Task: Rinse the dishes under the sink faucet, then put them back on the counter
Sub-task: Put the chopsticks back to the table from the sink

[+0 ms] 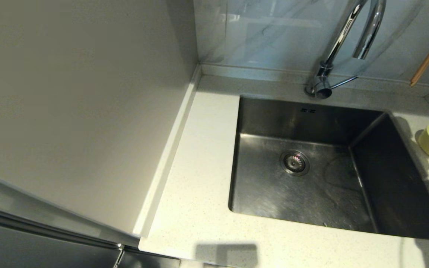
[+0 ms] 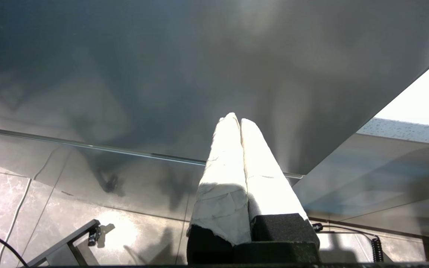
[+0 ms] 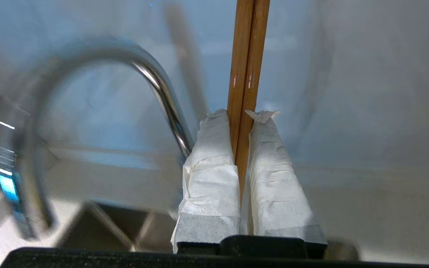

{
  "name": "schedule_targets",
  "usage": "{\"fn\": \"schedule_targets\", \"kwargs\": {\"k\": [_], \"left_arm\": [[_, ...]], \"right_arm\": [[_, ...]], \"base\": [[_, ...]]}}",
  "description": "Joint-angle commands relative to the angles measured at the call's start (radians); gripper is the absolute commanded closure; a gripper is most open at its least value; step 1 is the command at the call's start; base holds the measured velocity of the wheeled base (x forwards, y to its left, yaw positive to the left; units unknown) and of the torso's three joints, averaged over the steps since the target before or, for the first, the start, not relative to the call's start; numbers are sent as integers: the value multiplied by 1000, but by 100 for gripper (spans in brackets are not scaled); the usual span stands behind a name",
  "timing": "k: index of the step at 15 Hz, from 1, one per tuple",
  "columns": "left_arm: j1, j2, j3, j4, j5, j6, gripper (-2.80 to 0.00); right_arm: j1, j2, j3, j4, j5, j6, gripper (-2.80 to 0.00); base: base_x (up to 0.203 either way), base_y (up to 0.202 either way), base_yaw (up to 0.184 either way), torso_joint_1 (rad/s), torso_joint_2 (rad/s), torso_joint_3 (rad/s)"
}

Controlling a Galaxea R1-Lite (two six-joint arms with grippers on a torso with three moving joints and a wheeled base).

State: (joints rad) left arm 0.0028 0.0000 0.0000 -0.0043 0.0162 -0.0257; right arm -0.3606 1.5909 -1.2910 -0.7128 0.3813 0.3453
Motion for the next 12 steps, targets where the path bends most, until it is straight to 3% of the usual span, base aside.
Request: {"fn": "schedule_targets", "kwargs": {"k": [1, 2, 4, 7, 9, 11, 12], "left_arm": [[0, -3, 0, 0, 1, 0, 0], [0, -3, 0, 0, 1, 0, 0], [0, -3, 0, 0, 1, 0, 0], [0, -3, 0, 0, 1, 0, 0], [0, -3, 0, 0, 1, 0, 0], [0, -3, 0, 0, 1, 0, 0], [0, -3, 0, 0, 1, 0, 0]], "right_arm": [[-29, 8, -30, 94, 9, -22, 0], [-45, 16, -80, 213, 12, -84, 0], [-84, 42, -215, 527, 15, -283, 0], [-127, 120, -533, 931, 16, -447, 0], [-168, 175, -679, 1197, 20, -644, 0], [-258, 230, -678, 1276, 29, -862, 0], [-308, 252, -670, 1294, 31, -918, 0]], "base": [[0, 0, 0, 0, 0, 0], [0, 0, 0, 0, 0, 0], [0, 0, 0, 0, 0, 0], [0, 0, 0, 0, 0, 0], [0, 0, 0, 0, 0, 0], [0, 0, 0, 0, 0, 0], [0, 0, 0, 0, 0, 0]]}}
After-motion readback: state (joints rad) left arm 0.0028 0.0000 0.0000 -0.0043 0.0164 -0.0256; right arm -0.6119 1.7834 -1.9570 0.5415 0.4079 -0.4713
